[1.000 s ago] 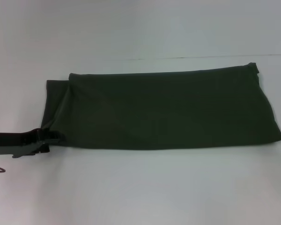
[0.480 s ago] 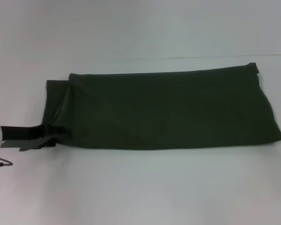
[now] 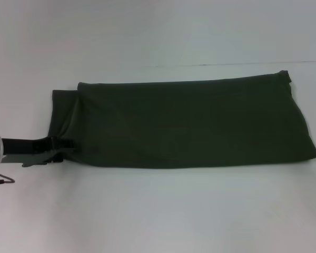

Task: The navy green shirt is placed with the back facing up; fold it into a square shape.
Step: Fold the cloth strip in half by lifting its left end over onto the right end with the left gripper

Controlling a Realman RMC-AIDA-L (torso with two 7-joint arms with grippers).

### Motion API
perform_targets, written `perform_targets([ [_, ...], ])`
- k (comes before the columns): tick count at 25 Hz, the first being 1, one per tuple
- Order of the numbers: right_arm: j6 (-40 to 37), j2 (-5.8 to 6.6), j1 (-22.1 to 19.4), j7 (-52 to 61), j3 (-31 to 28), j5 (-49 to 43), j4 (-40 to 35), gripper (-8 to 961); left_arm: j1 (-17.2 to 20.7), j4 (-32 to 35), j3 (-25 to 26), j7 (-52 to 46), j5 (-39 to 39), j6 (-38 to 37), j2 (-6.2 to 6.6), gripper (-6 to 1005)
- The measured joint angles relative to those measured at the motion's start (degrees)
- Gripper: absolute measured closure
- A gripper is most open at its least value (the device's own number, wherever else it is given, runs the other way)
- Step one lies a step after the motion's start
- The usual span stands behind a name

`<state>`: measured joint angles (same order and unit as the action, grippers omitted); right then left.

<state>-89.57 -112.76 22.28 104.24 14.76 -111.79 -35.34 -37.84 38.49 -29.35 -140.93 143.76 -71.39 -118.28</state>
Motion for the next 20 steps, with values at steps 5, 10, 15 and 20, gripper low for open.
perform_targets([
  [5,-0.1,0.0,-0.1,0.0,0.0,0.0,0.0,43,0.4,0.6,0.1,0.0,0.8,-2.3,0.28,319],
  [10,-0.1,0.0,-0.2,0.0,0.0,0.0,0.0,43,0.4,0.8,0.0,-0.2,2.8,-2.6,0.3,318],
  [15,-0.1,0.0,-0.2,0.0,0.0,0.0,0.0,43,0.5,0.8,0.0,-0.4,3.1,-2.3,0.26,318],
  [20,-0.2,0.0,-0.3,0.0,0.0,0.0,0.0,43,0.5,0.8,0.0,-0.4,3.1,-2.0,0.24,319],
])
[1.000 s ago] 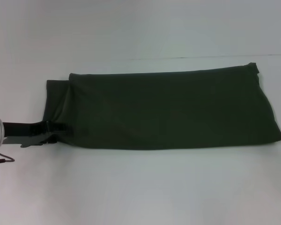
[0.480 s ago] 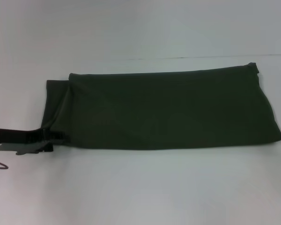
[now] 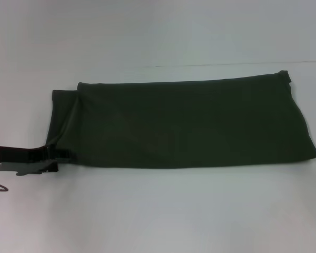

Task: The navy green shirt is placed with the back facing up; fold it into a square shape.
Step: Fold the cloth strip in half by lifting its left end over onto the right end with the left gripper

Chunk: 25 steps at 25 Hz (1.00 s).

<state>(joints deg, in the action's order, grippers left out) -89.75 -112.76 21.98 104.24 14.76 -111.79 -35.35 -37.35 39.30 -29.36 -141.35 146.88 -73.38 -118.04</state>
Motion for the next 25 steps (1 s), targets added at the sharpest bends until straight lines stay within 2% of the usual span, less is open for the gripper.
perform_targets([
  [25,-0.6,-0.1,-0.2,0.1,0.0,0.1,-0.1,44,-1.1,-0.4,0.0,-0.1,-0.2,3.0,-0.15,319],
])
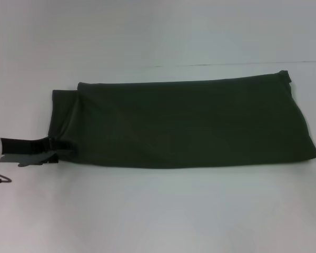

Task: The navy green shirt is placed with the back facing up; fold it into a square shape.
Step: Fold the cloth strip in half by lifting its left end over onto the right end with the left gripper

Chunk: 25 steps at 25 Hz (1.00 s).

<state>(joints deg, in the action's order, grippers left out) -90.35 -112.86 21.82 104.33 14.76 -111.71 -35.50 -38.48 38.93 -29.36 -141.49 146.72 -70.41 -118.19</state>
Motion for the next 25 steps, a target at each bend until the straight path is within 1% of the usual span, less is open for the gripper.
perform_targets([
  [5,-0.1,0.01,-0.1,0.0,0.0,0.0,0.0,44,-0.5,-0.1,0.0,0.2,-0.1,0.0,-0.25,318],
  [22,-0.1,0.01,-0.3,0.0,0.0,0.0,0.0,44,-0.8,0.1,0.0,0.8,-0.8,0.8,-0.45,325],
  [25,-0.1,0.01,-0.3,0.0,0.0,0.0,0.0,44,-0.8,0.2,0.0,1.4,-1.5,1.1,-0.47,446],
])
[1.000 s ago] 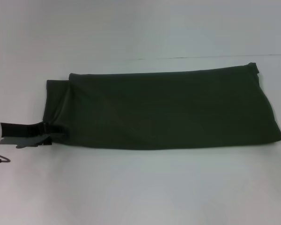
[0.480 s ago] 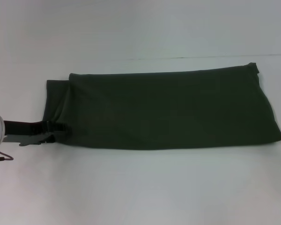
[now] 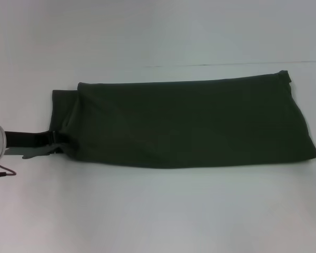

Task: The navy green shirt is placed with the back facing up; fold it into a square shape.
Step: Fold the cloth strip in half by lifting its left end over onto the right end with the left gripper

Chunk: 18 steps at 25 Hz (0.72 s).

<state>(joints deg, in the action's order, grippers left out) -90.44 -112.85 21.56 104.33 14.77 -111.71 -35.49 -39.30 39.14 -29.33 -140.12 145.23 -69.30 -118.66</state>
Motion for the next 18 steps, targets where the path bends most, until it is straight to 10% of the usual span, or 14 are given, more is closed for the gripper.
perform_targets([
  [10,0.0,-0.09,0.2,0.0,0.0,0.0,0.1,44,0.2,0.2,0.0,1.5,-0.3,0.4,-0.07,864],
  [18,0.3,-0.31,0.3,-0.2,0.0,0.0,0.3,44,2.3,0.5,0.6,2.4,-2.1,-0.6,-0.23,891],
])
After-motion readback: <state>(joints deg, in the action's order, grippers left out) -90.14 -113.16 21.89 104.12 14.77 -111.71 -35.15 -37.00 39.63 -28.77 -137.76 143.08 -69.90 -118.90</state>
